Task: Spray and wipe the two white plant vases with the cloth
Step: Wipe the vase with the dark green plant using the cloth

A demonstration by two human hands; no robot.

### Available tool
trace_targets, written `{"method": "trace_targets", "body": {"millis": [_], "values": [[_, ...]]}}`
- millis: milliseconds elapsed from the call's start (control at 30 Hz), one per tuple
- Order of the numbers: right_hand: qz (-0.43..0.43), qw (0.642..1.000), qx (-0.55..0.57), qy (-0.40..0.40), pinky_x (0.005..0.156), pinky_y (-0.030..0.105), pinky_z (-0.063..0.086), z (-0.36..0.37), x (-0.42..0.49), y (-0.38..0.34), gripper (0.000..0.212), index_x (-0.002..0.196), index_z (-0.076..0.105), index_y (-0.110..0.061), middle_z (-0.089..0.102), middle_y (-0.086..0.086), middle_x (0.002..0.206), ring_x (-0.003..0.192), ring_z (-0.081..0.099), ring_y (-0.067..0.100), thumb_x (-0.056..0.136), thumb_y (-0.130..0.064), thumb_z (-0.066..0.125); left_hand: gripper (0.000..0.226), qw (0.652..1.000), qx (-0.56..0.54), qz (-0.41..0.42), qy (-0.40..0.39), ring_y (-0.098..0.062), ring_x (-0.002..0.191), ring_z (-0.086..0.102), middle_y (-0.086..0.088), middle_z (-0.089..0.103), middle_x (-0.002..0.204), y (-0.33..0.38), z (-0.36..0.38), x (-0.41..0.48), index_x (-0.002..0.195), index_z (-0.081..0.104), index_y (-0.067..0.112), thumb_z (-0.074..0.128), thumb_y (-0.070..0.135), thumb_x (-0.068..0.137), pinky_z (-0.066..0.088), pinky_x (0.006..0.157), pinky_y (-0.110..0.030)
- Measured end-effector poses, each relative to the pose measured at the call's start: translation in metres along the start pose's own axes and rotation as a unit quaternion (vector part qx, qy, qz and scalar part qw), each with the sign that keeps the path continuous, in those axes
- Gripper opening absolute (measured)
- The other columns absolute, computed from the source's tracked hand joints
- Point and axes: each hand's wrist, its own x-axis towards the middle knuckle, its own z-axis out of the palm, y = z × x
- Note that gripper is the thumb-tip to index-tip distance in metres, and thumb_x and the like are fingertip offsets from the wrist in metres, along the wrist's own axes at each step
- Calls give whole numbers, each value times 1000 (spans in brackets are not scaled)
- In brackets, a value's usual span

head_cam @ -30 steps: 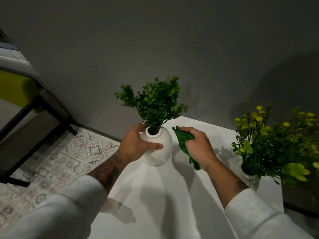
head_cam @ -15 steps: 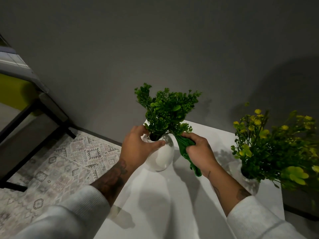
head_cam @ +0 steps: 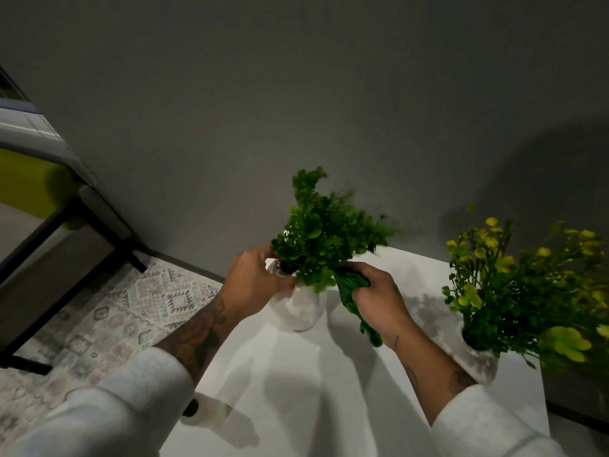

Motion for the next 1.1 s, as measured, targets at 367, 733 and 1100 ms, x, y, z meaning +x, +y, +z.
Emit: {"method": "trace_targets", "body": {"millis": [367, 733, 1100], "values": [[10, 1000, 21, -1, 38, 19, 38, 2, -10, 1, 67, 100, 69, -46, 68, -3, 76, 50, 56, 12, 71, 7, 40, 63, 992, -56, 68, 94, -10, 112, 58, 14, 63, 116, 12, 27, -7, 125, 50, 34, 82, 35, 70, 50, 94, -32], [-1, 999, 34, 1, 50, 29, 53, -1, -3, -5, 70, 105, 67, -50, 67, -7, 101, 78, 66, 23, 70, 6, 43, 31, 976, -83, -52, 197, 1, 69, 57, 15, 63, 76, 9, 26, 1, 93, 68, 15, 75, 40, 77, 38, 58, -4], [-64, 998, 8, -25, 55, 4, 43, 15, 2, -13, 71, 113, 67, -44, 68, -18, 103, 82, 61, -3, 70, 6, 40, 29, 976, -31, -36, 212, -16, 74, 60, 5, 65, 77, 4, 21, -3, 87, 69, 10, 75, 37, 76, 47, 71, -28]]}}
